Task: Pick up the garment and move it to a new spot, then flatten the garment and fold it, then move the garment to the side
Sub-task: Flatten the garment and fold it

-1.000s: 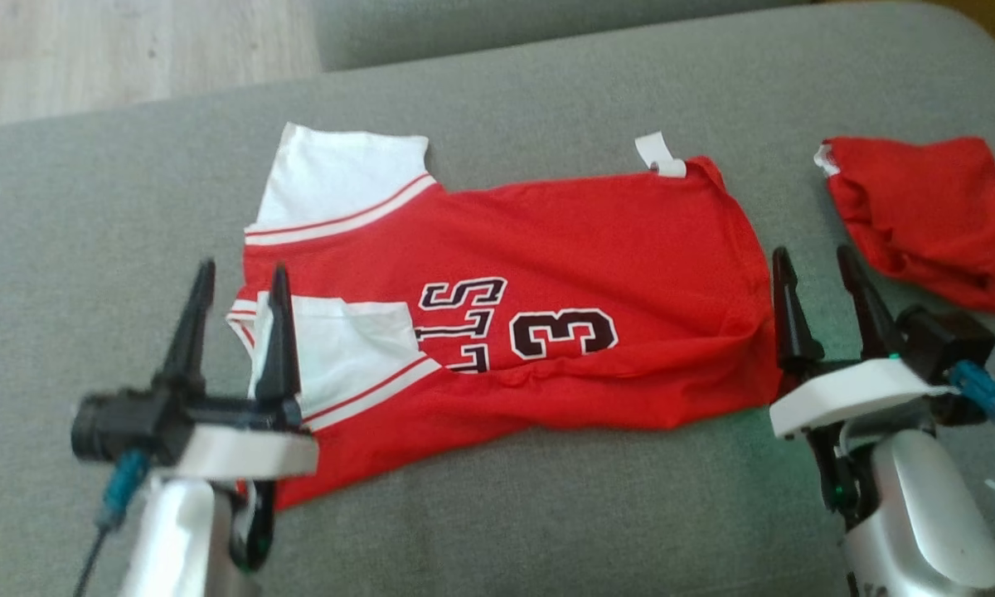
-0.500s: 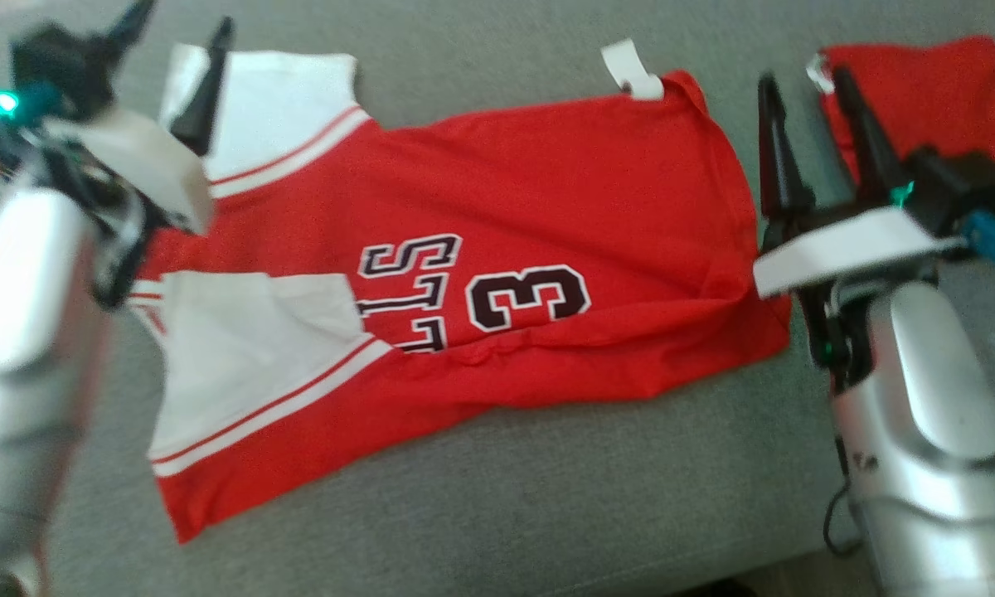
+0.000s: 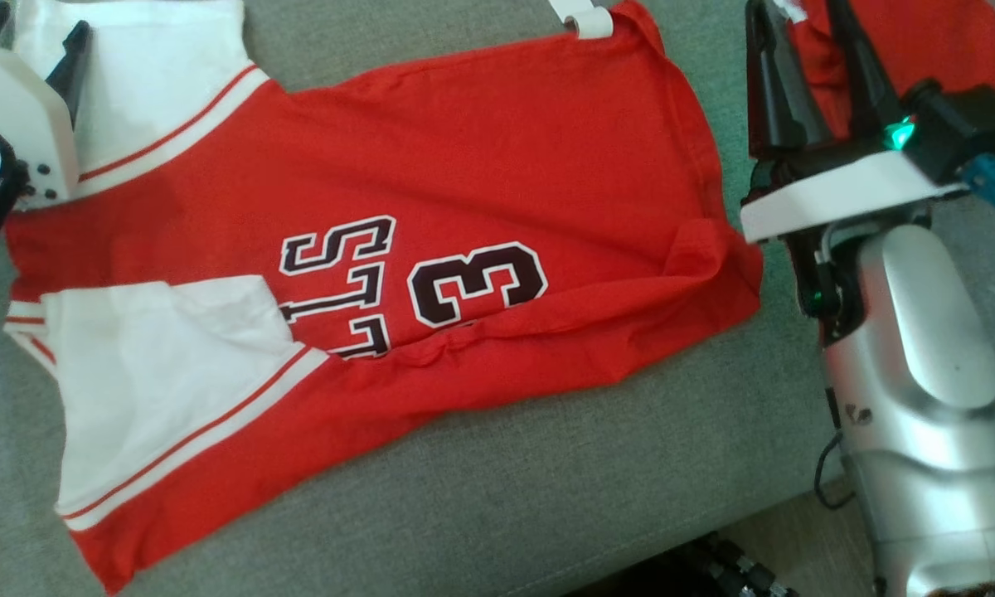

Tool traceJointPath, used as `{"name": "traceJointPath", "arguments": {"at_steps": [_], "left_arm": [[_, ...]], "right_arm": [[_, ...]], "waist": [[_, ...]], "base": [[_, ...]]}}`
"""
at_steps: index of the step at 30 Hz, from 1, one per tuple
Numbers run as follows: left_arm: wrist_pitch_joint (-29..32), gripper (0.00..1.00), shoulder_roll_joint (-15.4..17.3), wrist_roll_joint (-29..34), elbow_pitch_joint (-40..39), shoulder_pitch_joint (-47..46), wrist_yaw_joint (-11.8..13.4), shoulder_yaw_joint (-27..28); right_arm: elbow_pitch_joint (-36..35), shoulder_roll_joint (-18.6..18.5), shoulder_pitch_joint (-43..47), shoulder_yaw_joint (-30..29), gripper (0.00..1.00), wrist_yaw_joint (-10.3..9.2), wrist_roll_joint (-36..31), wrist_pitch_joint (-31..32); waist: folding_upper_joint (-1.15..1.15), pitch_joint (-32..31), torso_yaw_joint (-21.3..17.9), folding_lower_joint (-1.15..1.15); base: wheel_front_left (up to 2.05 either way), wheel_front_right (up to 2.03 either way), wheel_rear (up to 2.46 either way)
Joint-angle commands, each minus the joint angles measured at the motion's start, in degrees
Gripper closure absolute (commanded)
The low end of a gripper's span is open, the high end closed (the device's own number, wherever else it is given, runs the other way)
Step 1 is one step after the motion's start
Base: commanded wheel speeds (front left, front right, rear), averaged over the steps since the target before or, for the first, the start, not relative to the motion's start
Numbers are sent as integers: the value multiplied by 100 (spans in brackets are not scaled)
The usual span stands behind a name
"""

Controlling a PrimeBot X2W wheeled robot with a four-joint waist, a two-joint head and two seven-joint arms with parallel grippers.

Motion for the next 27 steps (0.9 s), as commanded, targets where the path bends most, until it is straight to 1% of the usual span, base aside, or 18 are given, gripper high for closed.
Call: {"name": "traceJointPath", "arguments": {"at_steps": [1,6,9,10,11,14,18,24,25,27], "left_arm": [[58,0,333,-147,-101,-314,9,31],[108,0,373,-376,129,-426,9,-245],[177,0,317,-547,292,-446,9,-364],[203,10,295,-629,314,-447,9,-401],[185,100,271,-728,308,-451,9,-423],[-88,100,220,-935,343,-506,9,-396],[-812,100,142,-848,401,-614,9,-422],[-2032,100,-166,-696,329,-574,11,-441],[-2032,100,-166,-696,329,-574,11,-441],[-2348,100,-250,-651,263,-508,21,-454]], "right_arm": [[-165,24,-185,64,0,-5,50,-97],[-168,24,-241,-27,0,-5,14,-123],[-190,24,-260,-74,0,-5,-31,-113],[-200,24,-265,-93,0,-5,-58,-104],[-208,24,-271,-116,0,-5,-85,-93],[-220,16,-270,-210,0,-5,-158,-48],[-236,-89,-266,-316,0,-5,-205,59],[-207,-442,-224,-327,0,-5,-57,409],[-207,-442,-224,-327,0,-5,-57,409],[-178,-590,-222,-281,0,-5,32,576]], "waist": [[0,61,-27,-1],[0,110,-8,-1],[0,124,5,-1],[0,126,12,-1],[0,123,22,-1],[0,68,82,-1],[0,-95,237,-1],[0,-485,666,-1],[0,-485,666,-1],[0,-598,826,-1]], "base": [[0,0,0],[0,0,0],[0,0,0],[0,0,0],[0,0,0],[0,0,0],[0,0,0],[0,0,0],[0,0,0],[0,0,0]]}}
